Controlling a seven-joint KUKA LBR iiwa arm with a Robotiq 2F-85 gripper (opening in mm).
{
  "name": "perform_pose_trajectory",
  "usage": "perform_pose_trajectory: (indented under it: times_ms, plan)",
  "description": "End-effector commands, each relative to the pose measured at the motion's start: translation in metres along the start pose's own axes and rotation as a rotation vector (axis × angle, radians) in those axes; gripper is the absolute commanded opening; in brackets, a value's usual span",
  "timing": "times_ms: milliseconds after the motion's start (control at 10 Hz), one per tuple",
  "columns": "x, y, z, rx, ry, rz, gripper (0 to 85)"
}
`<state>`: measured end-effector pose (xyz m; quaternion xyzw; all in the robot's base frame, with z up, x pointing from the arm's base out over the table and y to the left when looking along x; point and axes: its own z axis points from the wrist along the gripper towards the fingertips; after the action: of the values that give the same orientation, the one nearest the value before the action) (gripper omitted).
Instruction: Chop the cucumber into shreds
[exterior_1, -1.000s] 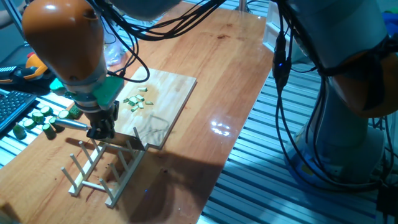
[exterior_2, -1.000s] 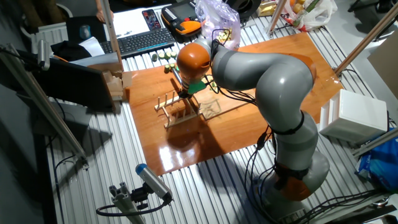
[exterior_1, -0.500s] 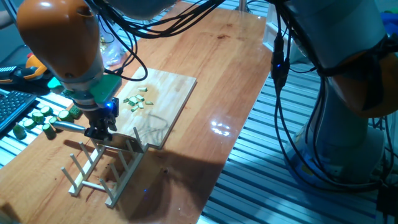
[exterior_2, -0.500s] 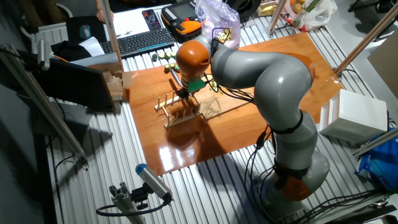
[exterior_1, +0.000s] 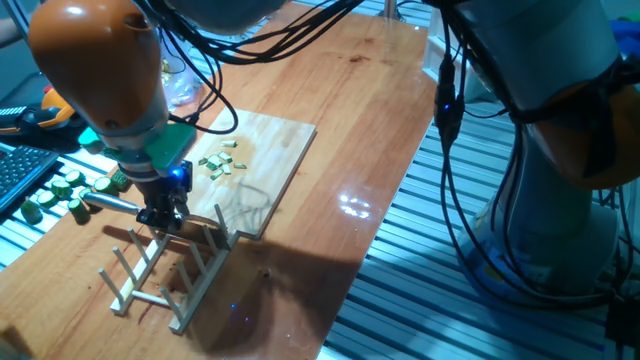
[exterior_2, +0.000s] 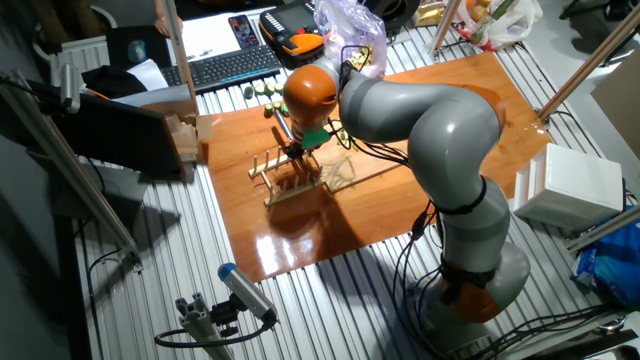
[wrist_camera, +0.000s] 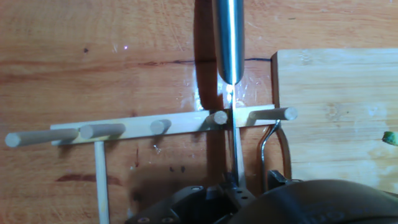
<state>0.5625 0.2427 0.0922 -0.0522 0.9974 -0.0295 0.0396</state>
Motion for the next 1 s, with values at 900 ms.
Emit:
perform_pose_trajectory:
  times_ms: [900]
  plan:
    - [-0.003,0.011,-0.054,-0.089,0.07,0.042,34.0]
